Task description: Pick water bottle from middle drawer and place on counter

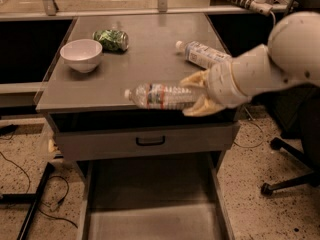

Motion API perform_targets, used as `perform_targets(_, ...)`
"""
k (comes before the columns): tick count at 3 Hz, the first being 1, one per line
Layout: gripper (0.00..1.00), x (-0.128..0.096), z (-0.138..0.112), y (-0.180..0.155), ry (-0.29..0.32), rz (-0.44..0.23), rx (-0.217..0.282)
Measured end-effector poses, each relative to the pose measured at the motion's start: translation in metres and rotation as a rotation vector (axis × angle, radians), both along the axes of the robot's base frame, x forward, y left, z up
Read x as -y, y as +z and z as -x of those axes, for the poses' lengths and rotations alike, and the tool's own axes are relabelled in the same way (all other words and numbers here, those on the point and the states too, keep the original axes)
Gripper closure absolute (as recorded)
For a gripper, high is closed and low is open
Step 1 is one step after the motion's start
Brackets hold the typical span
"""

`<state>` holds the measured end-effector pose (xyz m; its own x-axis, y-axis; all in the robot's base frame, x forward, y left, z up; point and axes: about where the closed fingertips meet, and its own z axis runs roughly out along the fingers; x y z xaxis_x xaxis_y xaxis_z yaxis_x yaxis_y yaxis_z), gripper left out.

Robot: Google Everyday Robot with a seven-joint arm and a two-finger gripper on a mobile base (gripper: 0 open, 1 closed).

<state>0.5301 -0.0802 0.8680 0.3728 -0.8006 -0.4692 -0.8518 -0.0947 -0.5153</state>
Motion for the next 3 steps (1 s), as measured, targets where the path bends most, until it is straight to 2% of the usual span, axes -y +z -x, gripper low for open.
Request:
perform_targets(1,1.00,-0.018,-0.048,0.021,0.054,-0.047,0.004)
perform_targets(2,1.00,-0.028,-0.088,0.027,0.052,-0.126,-0.018)
perform_targets(3,1.00,-0.029,-0.115,0.021,-0.031,-0.184,-0.050)
